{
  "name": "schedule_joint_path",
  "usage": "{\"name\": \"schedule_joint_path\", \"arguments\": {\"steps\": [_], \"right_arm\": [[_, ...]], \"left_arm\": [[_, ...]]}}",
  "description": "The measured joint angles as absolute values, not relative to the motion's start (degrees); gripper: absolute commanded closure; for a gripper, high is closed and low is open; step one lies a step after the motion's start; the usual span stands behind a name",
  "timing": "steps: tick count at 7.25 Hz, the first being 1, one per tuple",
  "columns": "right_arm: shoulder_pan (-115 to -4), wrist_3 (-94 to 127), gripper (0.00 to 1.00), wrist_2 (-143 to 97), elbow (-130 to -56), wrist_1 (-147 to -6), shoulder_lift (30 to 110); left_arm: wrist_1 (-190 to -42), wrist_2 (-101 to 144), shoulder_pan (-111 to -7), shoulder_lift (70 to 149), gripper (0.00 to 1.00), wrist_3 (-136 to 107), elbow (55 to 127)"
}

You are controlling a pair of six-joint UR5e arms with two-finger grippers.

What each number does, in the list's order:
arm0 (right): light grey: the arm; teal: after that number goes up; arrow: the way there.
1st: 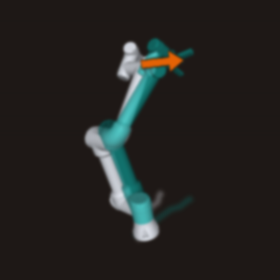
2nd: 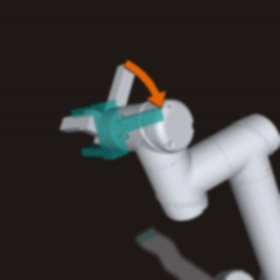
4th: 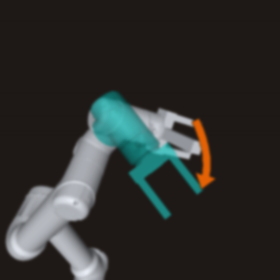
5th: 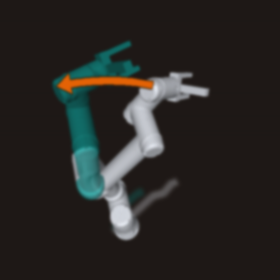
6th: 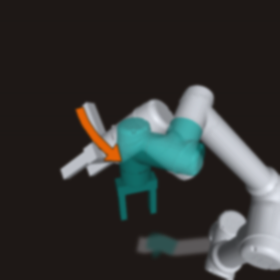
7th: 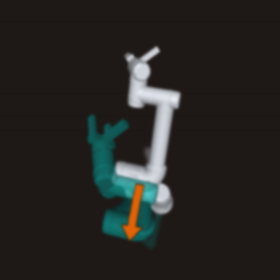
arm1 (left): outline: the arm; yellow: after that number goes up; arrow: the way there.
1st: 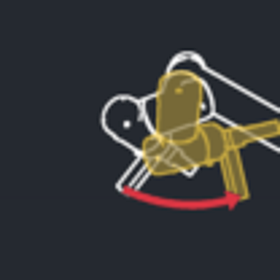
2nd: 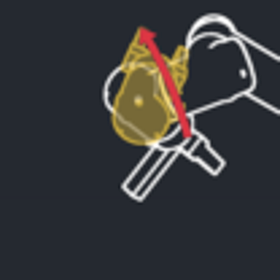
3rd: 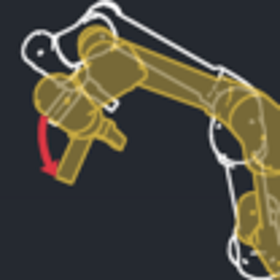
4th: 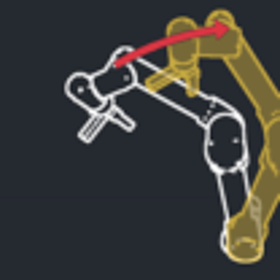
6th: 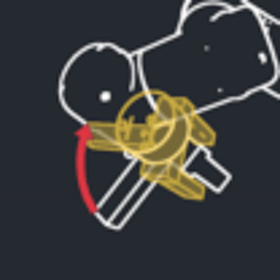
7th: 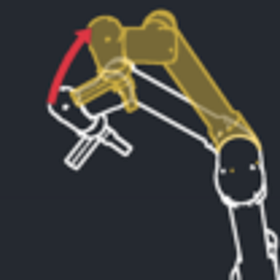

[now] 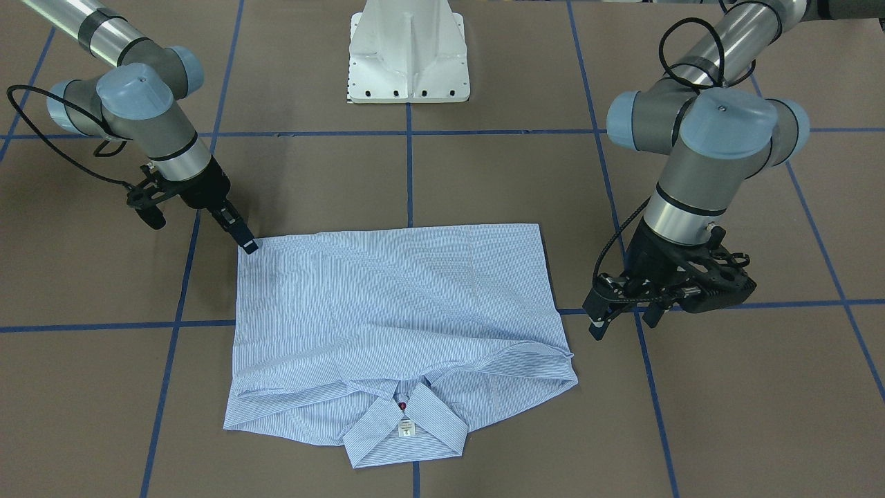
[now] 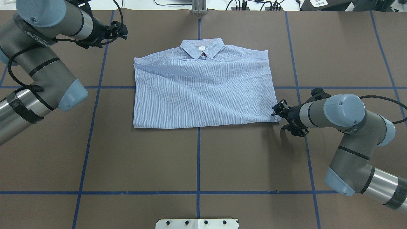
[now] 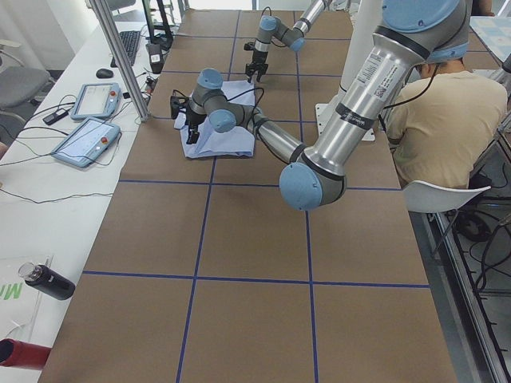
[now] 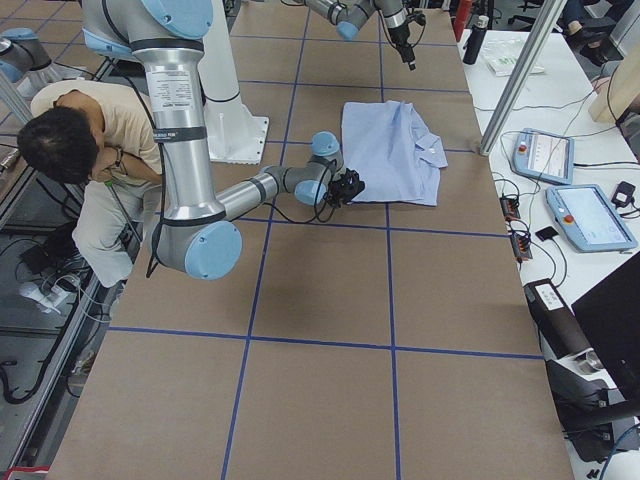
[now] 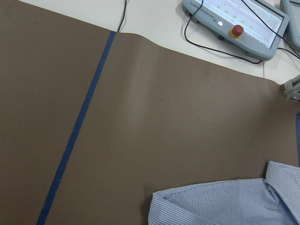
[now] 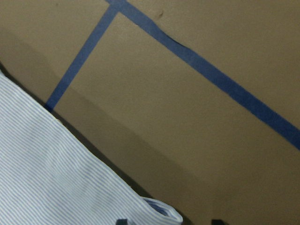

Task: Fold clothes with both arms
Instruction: 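Move the right gripper to the folded edge nearest the robot and grasp it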

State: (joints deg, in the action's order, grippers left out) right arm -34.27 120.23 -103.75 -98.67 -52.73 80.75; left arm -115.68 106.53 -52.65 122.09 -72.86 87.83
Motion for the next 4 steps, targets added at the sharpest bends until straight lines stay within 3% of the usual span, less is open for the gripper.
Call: {"name": "schedule_joint_path", "arguments": {"steps": [1,4], "right_arm": [[-34.23,120.23,1.00,-103.77,-98.67,-52.73,80.72],[-34.20,120.18,1.00,-104.07,-98.66,-52.76,80.69]], "left_arm": [[-115.72,106.53,-52.64,122.04,0.00,-72.85,87.79],[-115.77,105.83,-52.57,121.85,0.00,-72.76,87.69]]}}
